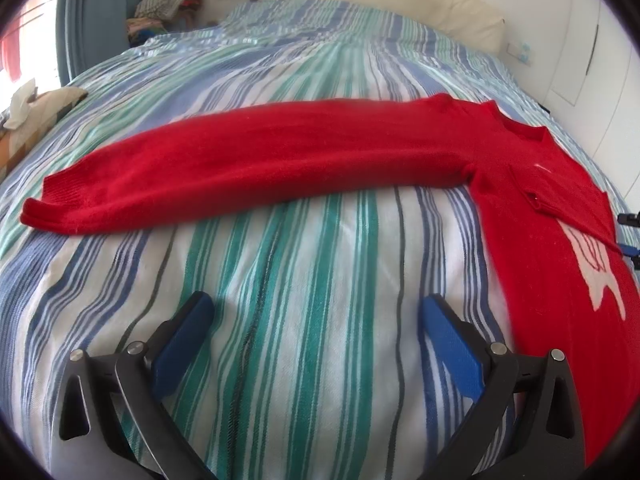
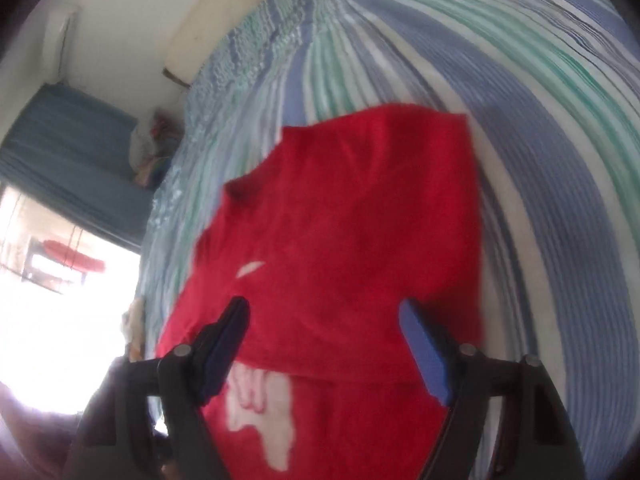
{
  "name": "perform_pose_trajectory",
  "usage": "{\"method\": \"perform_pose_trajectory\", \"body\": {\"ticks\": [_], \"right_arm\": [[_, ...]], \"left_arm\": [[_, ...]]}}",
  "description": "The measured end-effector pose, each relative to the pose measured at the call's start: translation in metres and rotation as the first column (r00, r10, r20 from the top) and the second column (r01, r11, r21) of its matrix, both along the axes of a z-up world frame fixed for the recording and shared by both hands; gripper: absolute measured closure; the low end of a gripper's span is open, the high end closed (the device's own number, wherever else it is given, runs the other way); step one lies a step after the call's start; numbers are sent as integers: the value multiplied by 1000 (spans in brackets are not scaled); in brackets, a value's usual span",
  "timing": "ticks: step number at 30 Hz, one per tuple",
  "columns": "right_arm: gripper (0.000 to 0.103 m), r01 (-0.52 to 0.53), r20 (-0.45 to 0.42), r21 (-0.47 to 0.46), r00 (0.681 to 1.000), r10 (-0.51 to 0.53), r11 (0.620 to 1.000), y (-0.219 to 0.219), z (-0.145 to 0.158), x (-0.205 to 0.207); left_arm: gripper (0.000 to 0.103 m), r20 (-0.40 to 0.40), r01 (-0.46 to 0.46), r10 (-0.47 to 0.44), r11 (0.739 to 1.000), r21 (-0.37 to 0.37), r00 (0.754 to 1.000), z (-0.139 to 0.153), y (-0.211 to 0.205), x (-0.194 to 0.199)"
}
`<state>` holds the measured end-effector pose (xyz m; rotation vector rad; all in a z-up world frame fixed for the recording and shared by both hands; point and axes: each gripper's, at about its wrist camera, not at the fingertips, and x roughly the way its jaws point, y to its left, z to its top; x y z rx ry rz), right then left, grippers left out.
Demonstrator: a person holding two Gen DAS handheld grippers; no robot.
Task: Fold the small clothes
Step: 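Grasp the sleeve cuff with the right tool and fold it across the sweater body, then grasp the other sleeve with the left tool and fold it over the body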
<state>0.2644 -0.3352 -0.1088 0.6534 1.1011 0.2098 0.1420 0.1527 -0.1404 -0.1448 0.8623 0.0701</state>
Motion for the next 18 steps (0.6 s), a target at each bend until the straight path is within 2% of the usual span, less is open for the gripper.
{"method": "perform_pose_trajectory", "body": {"ticks": [1,2,4,5,9,11,13,14,16,17,18], "right_arm": [[37,31,-21,-40,999,-32,999,-14,-13,-5],[52,61,-4,-49,998,-61,997,-25,-17,-12],[49,118,55,-101,992,-113,988,-39,-6,-29],[49,111,96,-104,990,-101,988,-40,3,-38],[49,-64,183,-38,981,70,997,-14,32,-82],[49,-193,188,47,965,181,980,6,29,-107],[49,-266,153,110,957,248,958,22,12,-132],[49,-269,121,109,959,256,957,25,-2,-143],[51,-213,58,7,976,212,977,17,-18,-162],[56,-160,72,-34,984,162,987,8,-17,-173],[55,-110,101,-59,988,116,992,0,-9,-183]], "left_arm": [[0,0,0,0,1000,0,1000,0,0,0],[0,0,0,0,1000,0,1000,0,0,0],[0,0,0,0,1000,1,1000,0,0,0],[0,1,0,0,1000,1,1000,0,0,0],[0,0,-1,1,1000,2,1000,0,0,0],[0,0,-1,1,1000,2,1000,0,0,0],[0,-1,-1,1,1000,3,1000,0,0,0],[0,-1,-1,1,1000,5,1000,0,0,0],[0,-2,-1,1,1000,6,1000,0,0,0],[0,-1,-1,1,1000,5,1000,0,0,0],[0,-1,-1,1,1000,6,1000,0,0,0]]}}
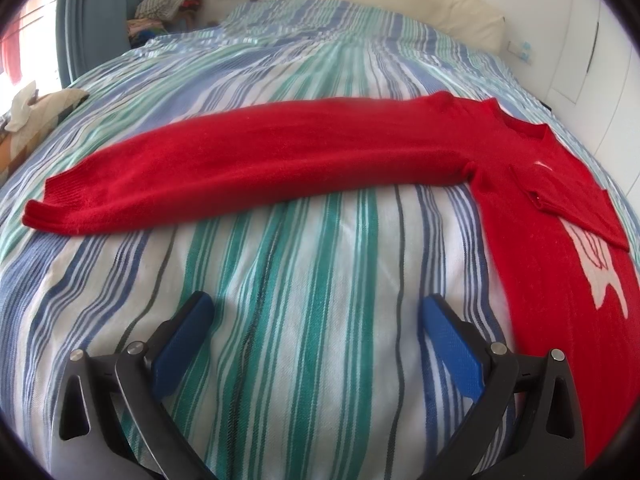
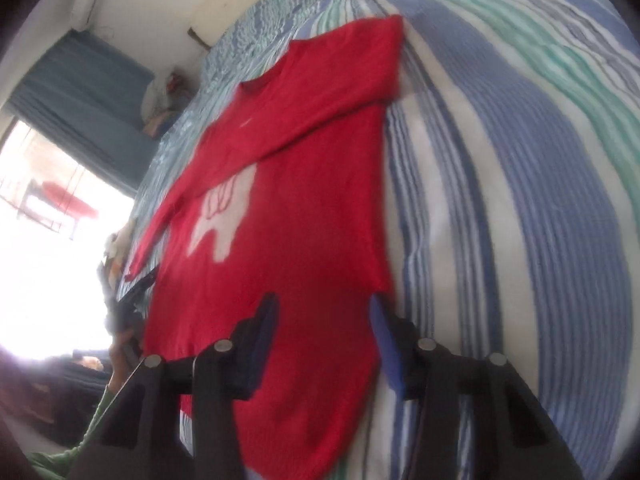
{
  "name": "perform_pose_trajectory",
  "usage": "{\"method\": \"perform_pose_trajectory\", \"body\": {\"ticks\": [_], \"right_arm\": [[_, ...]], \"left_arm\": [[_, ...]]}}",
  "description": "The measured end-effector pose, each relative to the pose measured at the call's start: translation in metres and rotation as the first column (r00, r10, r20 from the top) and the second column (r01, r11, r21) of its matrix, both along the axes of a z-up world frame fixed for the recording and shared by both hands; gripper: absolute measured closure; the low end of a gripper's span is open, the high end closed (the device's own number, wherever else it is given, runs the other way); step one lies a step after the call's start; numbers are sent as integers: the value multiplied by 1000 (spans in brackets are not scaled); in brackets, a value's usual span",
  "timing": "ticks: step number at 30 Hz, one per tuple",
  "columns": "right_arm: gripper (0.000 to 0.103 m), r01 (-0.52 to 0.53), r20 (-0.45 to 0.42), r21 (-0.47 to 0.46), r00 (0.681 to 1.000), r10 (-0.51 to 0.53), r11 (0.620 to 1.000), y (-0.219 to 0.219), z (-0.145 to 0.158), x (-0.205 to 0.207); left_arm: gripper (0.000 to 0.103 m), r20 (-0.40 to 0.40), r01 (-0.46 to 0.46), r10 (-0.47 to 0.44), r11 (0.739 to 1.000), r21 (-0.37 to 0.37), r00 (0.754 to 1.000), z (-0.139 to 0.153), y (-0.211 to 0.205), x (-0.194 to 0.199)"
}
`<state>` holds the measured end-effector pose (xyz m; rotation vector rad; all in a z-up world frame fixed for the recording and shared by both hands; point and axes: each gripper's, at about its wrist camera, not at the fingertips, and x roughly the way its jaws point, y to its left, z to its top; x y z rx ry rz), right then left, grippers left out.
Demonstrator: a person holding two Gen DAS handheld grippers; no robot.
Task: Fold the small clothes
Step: 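Grasp the other sleeve with the left tool and fold it over the body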
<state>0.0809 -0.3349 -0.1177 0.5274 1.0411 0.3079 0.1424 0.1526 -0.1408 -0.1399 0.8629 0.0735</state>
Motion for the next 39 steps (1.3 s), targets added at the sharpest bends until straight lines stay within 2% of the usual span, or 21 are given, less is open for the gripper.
{"method": "perform_pose_trajectory", "body": {"ticks": [3,5,7,8,10,12,13,16,18,20,22,25,26,28,29,30,31,32,33,35,39], "right_arm": [[49,37,107,-73,994,-29,997,5,34,-32],[41,-42,137,-38,990,47,998,24,44,-48],[36,-133,116,-22,984,134,991,47,36,-58],[36,-149,89,-64,984,154,987,58,27,-61],[36,-117,60,-249,989,136,962,65,13,-70],[36,-50,101,-425,990,103,904,60,14,-76],[36,-8,134,-458,988,78,889,54,20,-81],[28,97,225,-361,974,-14,928,26,40,-96],[24,150,256,-321,964,-67,935,13,45,-102],[24,168,261,-313,962,-86,935,8,46,-101],[24,176,258,-298,961,-98,938,7,44,-101],[24,171,252,-246,962,-108,954,15,39,-100],[24,167,252,-232,962,-106,958,18,38,-101],[24,151,254,-220,963,-93,964,28,35,-100],[24,142,255,-220,963,-84,965,33,35,-100],[24,134,256,-219,964,-75,966,38,35,-99],[24,125,256,-218,964,-67,968,42,35,-99],[24,119,257,-218,964,-61,969,44,35,-99],[24,116,260,-220,964,-56,969,46,36,-100],[24,120,272,-230,961,-55,966,45,38,-105],[24,149,284,-222,955,-83,964,35,40,-112]], "left_arm": [[0,-1,0,0,1000,3,1000,0,1,1],[0,-4,-1,1,1000,5,1000,-1,0,1],[0,-17,0,1,1000,11,1000,-1,-1,2],[0,-29,2,-1,1000,14,1000,0,-1,2],[1,-65,12,-12,1000,4,998,7,2,1],[1,-59,41,-44,997,-65,997,23,13,-8],[1,-37,39,-43,994,-103,998,33,25,-14],[1,30,-59,66,979,-196,997,65,82,-26],[1,32,-180,194,950,-256,980,75,132,-27],[1,-17,-328,336,906,-268,942,71,180,-24],[2,-85,-431,425,857,-281,901,55,217,-18],[3,-181,-443,405,829,-341,896,29,238,0],[4,-189,-427,384,836,-344,904,24,236,8],[18,-182,-395,353,860,-325,918,22,227,21],[34,-185,-382,339,870,-313,922,22,222,28],[65,-195,-377,330,875,-303,924,21,218,34],[85,-213,-379,327,880,-286,921,21,215,39],[99,-224,-385,331,883,-269,917,24,210,41],[100,-212,-389,342,888,-245,915,33,205,43],[100,-150,-334,308,921,-203,940,63,185,51],[100,-1,-102,103,982,-160,995,145,106,77]]}}
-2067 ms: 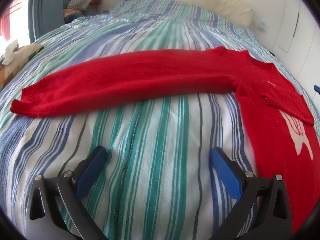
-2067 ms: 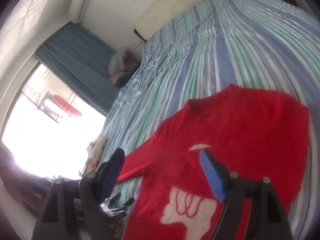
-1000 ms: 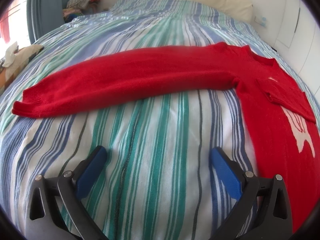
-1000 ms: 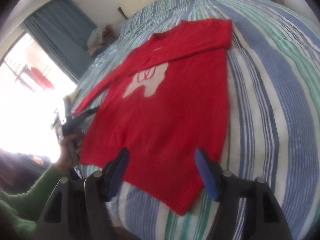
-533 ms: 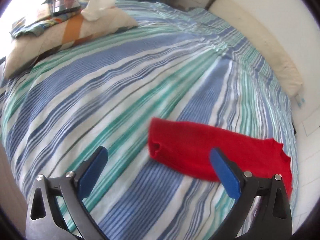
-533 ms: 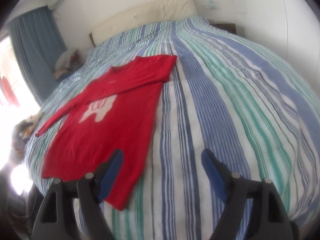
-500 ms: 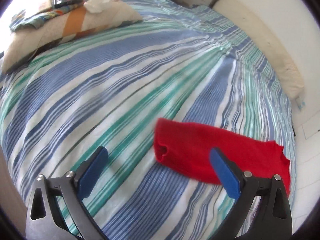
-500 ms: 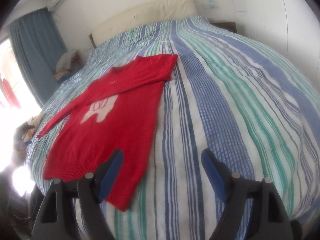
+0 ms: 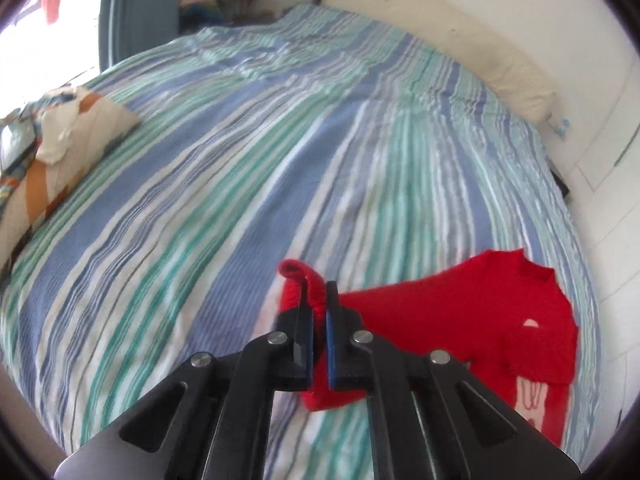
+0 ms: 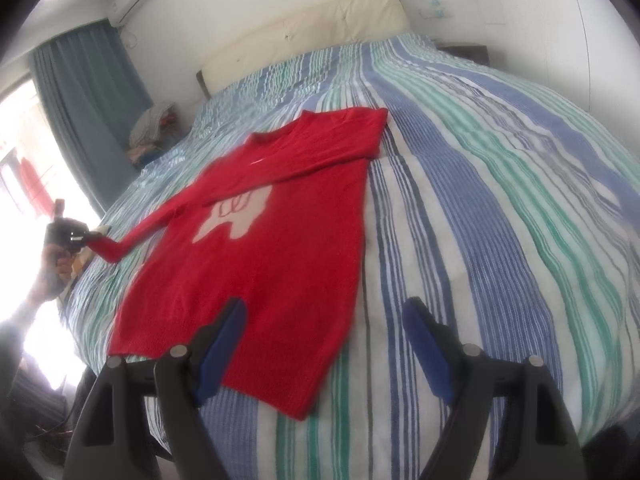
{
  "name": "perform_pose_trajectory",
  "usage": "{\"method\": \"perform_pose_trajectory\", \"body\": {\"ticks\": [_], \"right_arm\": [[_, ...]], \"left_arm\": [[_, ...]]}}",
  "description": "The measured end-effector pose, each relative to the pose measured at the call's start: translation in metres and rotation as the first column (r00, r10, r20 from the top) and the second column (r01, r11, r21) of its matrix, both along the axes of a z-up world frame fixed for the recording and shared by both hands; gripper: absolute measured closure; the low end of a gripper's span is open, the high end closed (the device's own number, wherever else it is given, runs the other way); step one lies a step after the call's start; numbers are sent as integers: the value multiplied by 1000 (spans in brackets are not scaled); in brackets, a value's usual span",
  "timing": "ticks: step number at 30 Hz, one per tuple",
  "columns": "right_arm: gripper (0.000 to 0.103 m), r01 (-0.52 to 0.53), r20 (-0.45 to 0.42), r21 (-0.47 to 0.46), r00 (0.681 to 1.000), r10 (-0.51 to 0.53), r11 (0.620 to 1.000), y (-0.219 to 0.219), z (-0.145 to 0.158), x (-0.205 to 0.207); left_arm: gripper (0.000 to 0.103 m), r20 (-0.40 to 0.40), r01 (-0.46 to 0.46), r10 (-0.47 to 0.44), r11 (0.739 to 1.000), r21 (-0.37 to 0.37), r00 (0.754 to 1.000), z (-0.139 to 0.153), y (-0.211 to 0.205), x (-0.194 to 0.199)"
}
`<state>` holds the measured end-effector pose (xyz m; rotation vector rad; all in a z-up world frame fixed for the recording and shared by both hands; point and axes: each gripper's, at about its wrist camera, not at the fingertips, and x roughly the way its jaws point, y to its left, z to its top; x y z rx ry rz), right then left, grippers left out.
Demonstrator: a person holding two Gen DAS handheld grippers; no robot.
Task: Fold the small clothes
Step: 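Grasp the other sleeve with the left tool and fold it over the body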
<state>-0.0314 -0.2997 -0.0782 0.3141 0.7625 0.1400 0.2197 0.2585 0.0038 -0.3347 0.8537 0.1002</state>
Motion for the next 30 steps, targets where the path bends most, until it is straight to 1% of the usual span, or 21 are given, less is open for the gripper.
{"method": "perform_pose_trajectory", "body": {"ticks": [1,3,5,7,9,11,13,14,15,16,17,18,20,22,24,25,27,28,29,30], "right_arm": [[24,11,2,7,1000,-11,1000,-3,-1,-1],[24,32,5,19,999,-32,999,-9,-2,0],[24,46,8,32,999,-47,998,-13,-3,1],[24,55,15,44,998,-56,997,-14,-3,0],[24,57,20,51,998,-58,997,-14,-2,-2],[24,60,24,42,998,-61,997,-14,-1,-5],[24,70,25,34,997,-71,997,-16,0,-9],[24,74,23,38,997,-75,997,-18,0,-11],[24,78,17,43,997,-79,996,-20,-2,-12],[24,83,10,44,996,-83,996,-22,-4,-14],[24,87,5,41,996,-87,995,-23,-5,-16],[24,91,2,37,996,-91,995,-25,-6,-18],[24,103,-2,33,995,-103,994,-29,-8,-23],[24,118,-5,36,993,-118,992,-34,-11,-27],[24,129,-20,47,992,-128,991,-38,-17,-27],[24,130,-30,53,991,-129,990,-40,-21,-26],[24,135,-47,62,990,-132,989,-40,-27,-22],[24,133,-52,71,990,-130,989,-41,-29,-19],[24,129,-53,79,991,-125,989,-39,-30,-17],[24,125,-52,80,991,-121,989,-37,-29,-16]], "left_arm": [[100,30,64,-65,998,13,997,19,-26,8],[100,81,189,-191,981,38,978,54,-82,23],[100,115,306,-311,950,59,943,79,-140,36],[100,132,401,-406,914,66,904,92,-194,48],[100,136,475,-480,877,69,867,94,-242,56],[100,129,532,-539,842,82,833,88,-284,62],[97,72,602,-606,795,67,792,67,-320,68],[92,39,621,-623,782,51,781,53,-333,70],[67,-3,625,-626,779,38,780,38,-342,72],[48,-39,621,-620,784,27,784,25,-347,74],[23,-49,610,-608,792,21,792,16,-346,73],[19,-34,596,-595,803,19,803,11,-339,70],[18,-28,561,-560,828,16,828,3,-320,69],[18,-43,501,-500,865,13,865,-8,-296,72],[14,-66,433,-431,901,29,900,-27,-268,75],[13,-95,397,-391,917,45,915,-40,-253,75],[14,-191,321,-298,942,102,935,-79,-226,79],[15,-248,284,-241,946,154,938,-98,-213,78],[18,-297,256,-188,944,209,936,-115,-200,78],[15,-310,248,-176,946,210,934,-125,-188,73]]}}
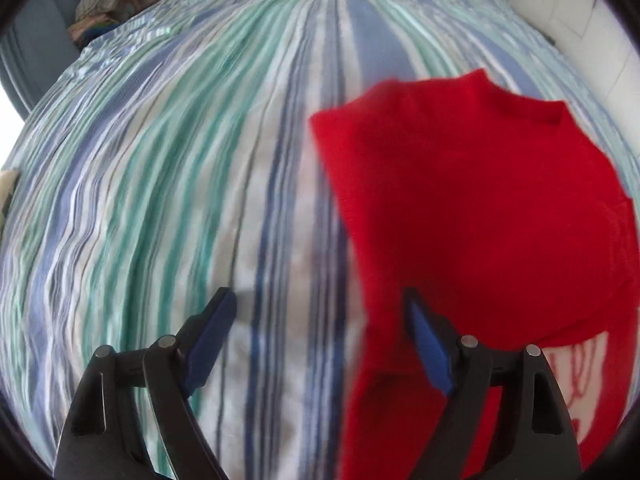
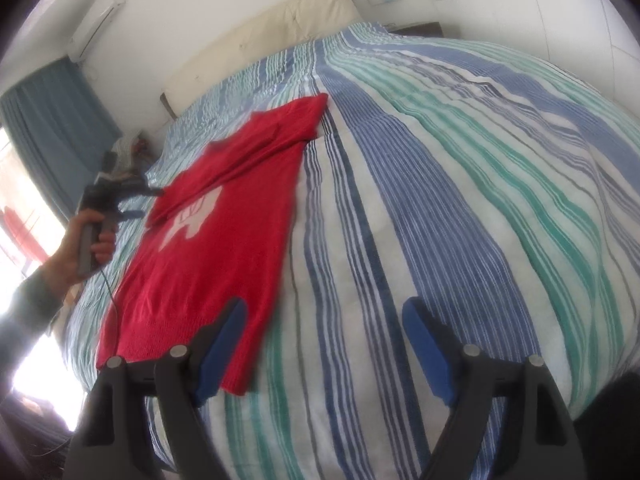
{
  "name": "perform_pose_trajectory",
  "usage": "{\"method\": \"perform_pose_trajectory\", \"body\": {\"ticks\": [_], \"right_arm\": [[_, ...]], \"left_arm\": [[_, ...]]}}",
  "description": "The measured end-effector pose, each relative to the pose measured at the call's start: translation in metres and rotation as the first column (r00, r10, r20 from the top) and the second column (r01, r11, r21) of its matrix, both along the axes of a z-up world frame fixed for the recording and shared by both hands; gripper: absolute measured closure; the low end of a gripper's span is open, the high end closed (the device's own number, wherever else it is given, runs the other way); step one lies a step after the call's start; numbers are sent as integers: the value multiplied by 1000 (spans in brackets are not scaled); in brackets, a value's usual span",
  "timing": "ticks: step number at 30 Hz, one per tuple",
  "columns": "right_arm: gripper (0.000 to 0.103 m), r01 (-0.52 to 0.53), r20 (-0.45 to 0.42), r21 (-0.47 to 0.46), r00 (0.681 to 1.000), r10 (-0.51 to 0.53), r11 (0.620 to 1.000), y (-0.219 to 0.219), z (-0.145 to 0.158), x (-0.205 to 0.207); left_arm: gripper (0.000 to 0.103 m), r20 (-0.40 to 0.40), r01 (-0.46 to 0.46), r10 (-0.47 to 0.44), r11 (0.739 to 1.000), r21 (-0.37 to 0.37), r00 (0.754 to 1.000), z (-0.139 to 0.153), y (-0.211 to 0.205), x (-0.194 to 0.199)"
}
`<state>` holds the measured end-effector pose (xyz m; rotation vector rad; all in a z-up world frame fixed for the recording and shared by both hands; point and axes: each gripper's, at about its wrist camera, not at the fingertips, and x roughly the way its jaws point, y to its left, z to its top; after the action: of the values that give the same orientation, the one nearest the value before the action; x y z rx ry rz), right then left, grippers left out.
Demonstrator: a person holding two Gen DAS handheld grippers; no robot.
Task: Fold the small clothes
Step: 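Grasp the other sleeve with the left tool and fold it over the body, then release the sleeve and lift both tools away from the sweater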
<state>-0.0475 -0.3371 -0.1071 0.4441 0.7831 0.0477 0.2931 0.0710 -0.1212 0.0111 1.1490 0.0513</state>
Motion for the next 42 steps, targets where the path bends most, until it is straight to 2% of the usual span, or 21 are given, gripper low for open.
{"method": "perform_pose_trajectory", "body": {"ticks": [1,2,4,6,10,12,14,18,20,22,25,29,31,34,37,39,42], "right_arm": [[24,-4,1,-4,1000,4,1000,2,1,1],[24,-11,3,-10,1000,11,1000,4,3,3],[24,-23,6,-32,1000,23,999,8,7,4],[24,-34,6,-55,999,34,998,10,11,6],[24,-49,9,-85,999,50,995,11,19,14],[24,-53,21,-94,998,56,994,11,26,18],[24,-57,41,-107,997,62,993,11,35,21],[24,-78,59,-169,994,89,983,12,52,30],[24,-92,49,-220,993,105,971,17,59,36],[24,-89,27,-307,994,102,948,26,65,40],[24,-84,-8,-423,996,89,902,47,71,43],[23,-118,-54,-457,993,106,881,69,71,42],[23,-143,-73,-465,990,123,873,77,69,38],[23,-177,-100,-455,984,148,873,80,65,29],[23,-193,-138,-417,979,148,888,68,55,18],[23,-210,-153,-360,974,165,909,61,47,9],[23,-262,-169,-215,959,228,941,57,33,3]], "left_arm": [[15,24,5,-4,999,-53,1000,0,11,-7],[15,45,-4,7,997,-76,999,5,19,-15],[15,70,-11,17,997,-77,997,21,27,-30],[15,129,40,-30,996,-77,991,42,28,-51],[13,273,119,-116,993,6,955,95,33,-105],[6,347,114,-130,991,64,929,126,45,-133],[5,415,96,-136,989,116,900,156,60,-158],[1,478,79,-150,983,165,865,204,90,-184],[1,483,89,-160,982,167,861,209,93,-198],[1,466,116,-170,983,142,868,196,87,-209],[1,402,168,-181,984,66,898,151,65,-225],[1,274,169,-149,984,-52,950,79,34,-244],[1,235,153,-126,983,-99,964,55,26,-253],[1,220,118,-93,988,-103,971,36,25,-271],[1,185,102,-71,981,-165,980,22,32,-282],[1,153,106,-74,972,-209,985,13,32,-284],[2,155,133,-102,970,-203,983,8,25,-286]]}}
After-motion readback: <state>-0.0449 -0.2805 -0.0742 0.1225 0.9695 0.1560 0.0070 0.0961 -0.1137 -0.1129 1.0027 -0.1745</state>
